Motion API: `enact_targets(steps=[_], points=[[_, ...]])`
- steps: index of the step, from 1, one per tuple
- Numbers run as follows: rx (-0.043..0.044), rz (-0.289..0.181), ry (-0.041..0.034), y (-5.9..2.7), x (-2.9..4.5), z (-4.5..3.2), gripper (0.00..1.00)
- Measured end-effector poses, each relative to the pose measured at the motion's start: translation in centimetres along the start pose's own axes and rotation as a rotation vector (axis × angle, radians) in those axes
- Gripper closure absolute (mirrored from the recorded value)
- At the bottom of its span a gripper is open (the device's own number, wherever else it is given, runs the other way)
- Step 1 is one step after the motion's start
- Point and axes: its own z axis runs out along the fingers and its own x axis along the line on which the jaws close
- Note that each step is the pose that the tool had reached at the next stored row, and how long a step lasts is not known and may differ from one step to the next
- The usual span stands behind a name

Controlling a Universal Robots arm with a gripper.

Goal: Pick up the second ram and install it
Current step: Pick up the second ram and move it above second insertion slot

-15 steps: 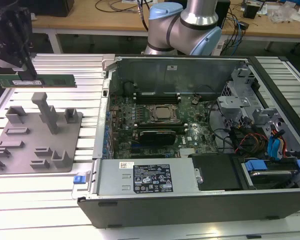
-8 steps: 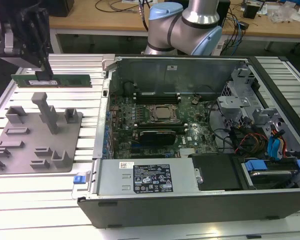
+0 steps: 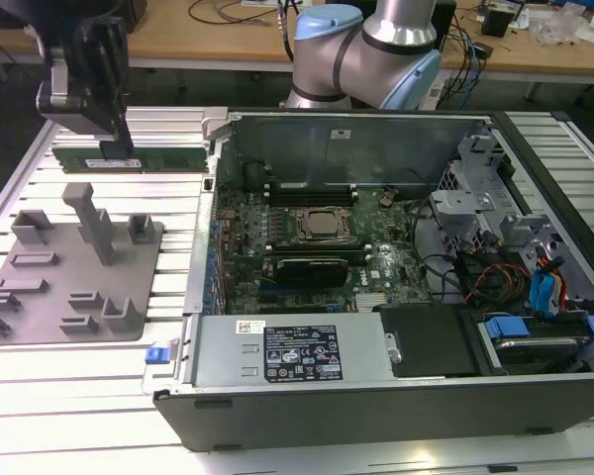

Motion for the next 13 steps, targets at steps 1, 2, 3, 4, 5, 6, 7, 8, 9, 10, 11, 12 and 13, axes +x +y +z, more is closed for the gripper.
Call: enact_targets(steps=[1,2,3,4,5,6,7,8,9,10,11,12,13], points=[[0.0,0.0,-0.0001,-0.41,0.0,0.0,0.91],[0.0001,0.0,0.0,-0.64,0.0,-0.01,0.91],[0.0,0.0,0.0,-0.83,0.0,-0.02,0.91],[0.0,0.0,0.0,-1.11,-0.01,-0.02,0.91],[0.0001,0.0,-0.0001,-1.32,0.0,-0.02,0.91],[0.0001,0.0,-0.0001,-1.78,0.0,-0.03,0.91],[0.0001,0.0,-0.0001,-2.19,0.0,-0.03,0.91],[0.0,0.0,0.0,-2.69,-0.01,-0.05,0.91],[0.0,0.0,0.0,-3.11,-0.01,-0.06,0.91],[0.0,0.0,0.0,-3.38,-0.01,-0.06,0.91],[0.0,0.0,-0.0001,-3.64,-0.01,-0.07,0.91],[0.0,0.0,0.0,-4.23,-0.01,-0.08,0.91],[0.0001,0.0,-0.0001,-4.58,-0.01,-0.08,0.91]])
